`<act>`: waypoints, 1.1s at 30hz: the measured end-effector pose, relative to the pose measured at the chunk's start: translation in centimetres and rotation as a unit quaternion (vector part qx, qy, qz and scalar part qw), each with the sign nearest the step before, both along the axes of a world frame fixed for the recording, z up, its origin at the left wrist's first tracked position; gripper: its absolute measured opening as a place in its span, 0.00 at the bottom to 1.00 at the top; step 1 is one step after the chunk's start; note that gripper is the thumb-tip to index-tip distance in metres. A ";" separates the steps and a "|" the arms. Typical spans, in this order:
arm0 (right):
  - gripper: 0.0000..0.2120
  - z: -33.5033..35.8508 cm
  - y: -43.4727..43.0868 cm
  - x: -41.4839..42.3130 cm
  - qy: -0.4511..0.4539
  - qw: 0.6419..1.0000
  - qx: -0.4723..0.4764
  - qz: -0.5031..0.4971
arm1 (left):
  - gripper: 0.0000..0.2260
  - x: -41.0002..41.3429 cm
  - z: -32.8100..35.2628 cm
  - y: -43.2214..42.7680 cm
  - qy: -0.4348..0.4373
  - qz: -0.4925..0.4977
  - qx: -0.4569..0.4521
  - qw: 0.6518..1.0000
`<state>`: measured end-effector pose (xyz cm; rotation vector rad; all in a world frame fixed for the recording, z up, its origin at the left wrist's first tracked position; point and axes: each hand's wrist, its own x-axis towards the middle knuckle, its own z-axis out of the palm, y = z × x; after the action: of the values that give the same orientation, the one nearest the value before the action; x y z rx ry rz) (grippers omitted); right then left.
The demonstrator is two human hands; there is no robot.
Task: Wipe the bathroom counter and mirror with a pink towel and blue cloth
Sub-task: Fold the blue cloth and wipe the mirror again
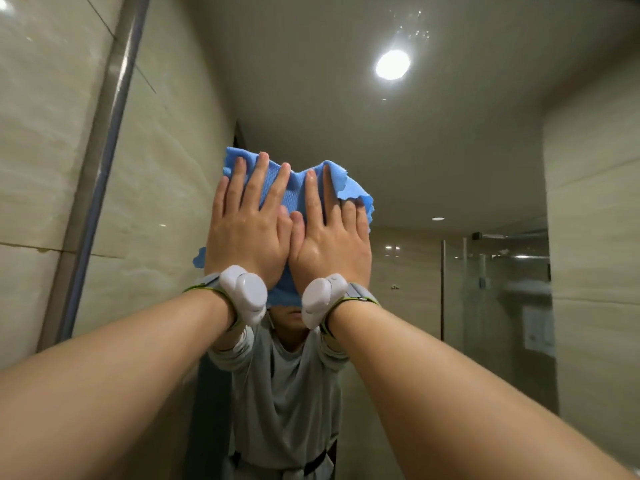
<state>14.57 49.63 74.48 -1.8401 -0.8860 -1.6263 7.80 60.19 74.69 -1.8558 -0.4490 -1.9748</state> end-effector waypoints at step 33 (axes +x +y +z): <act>0.29 6.7 -8.6 8.0 -0.037 0.999 0.032 0.009 | 0.28 7.6 6.7 -8.7 -0.013 -0.001 0.006 1.000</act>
<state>22.57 41.07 81.14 -1.7342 -0.8696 -1.7011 15.38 51.44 81.38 -1.8276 -0.4417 -2.0005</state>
